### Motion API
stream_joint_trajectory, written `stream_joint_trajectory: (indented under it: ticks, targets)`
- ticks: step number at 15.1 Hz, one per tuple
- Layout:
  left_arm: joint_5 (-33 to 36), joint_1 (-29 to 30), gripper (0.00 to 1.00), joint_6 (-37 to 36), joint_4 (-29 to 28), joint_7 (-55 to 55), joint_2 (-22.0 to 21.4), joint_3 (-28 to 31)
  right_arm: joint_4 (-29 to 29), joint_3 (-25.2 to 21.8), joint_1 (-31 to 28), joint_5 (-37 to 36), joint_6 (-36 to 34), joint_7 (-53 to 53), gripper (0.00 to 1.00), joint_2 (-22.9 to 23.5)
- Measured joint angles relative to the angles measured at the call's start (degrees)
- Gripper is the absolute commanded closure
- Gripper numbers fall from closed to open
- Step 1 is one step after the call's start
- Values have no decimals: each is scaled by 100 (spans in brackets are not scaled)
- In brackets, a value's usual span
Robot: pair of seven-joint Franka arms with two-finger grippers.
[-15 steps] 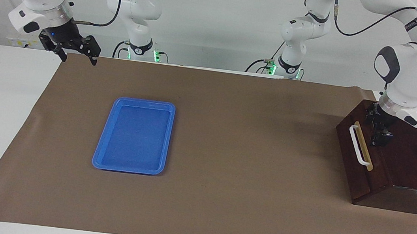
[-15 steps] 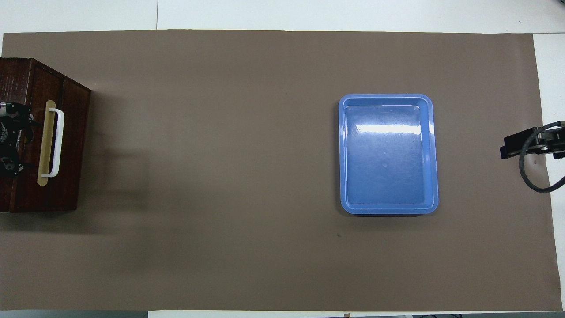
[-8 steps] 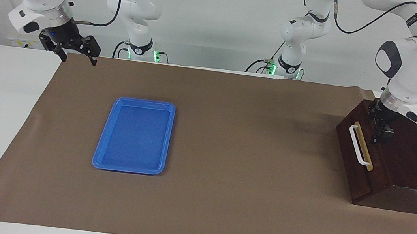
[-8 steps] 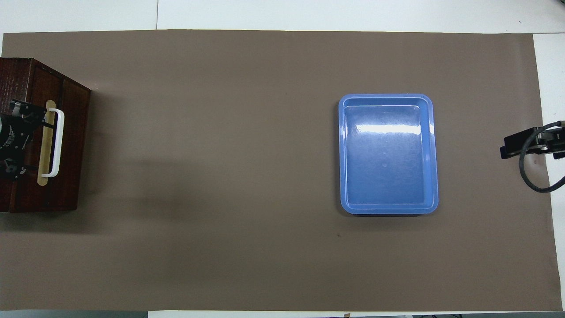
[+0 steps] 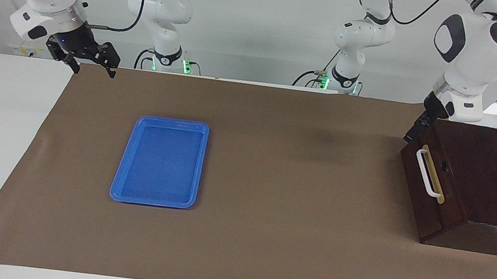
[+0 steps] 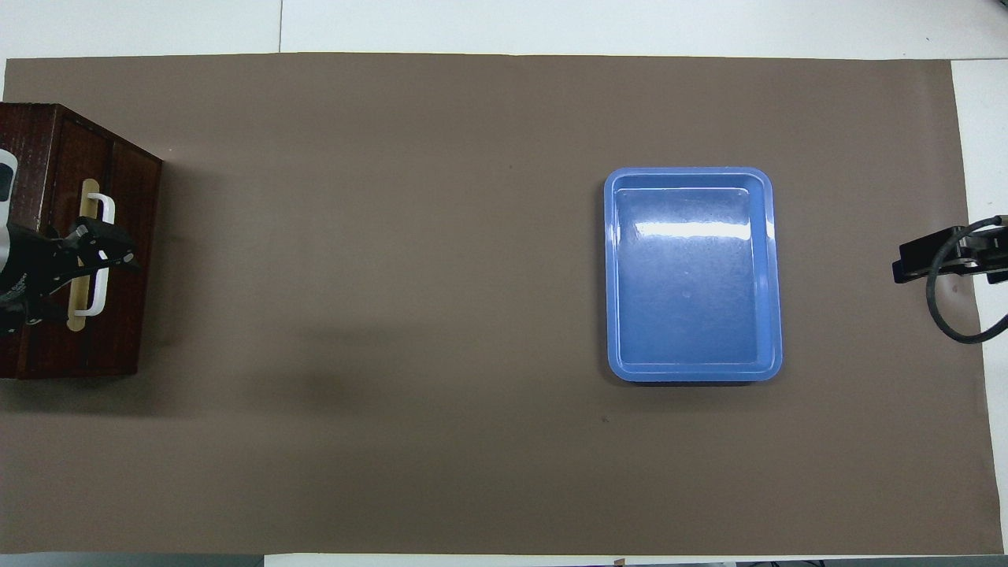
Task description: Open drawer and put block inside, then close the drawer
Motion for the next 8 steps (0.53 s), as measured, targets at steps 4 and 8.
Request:
stream_joint_trajectory:
  ticks: [4,8]
  targets:
    - [-8,-271,0,33,159,507,-3,-5,0,0,0,0,0,0,0,0]
    - [-9,-604,0,34,250,481,-3,-13,0,0,0,0,0,0,0,0]
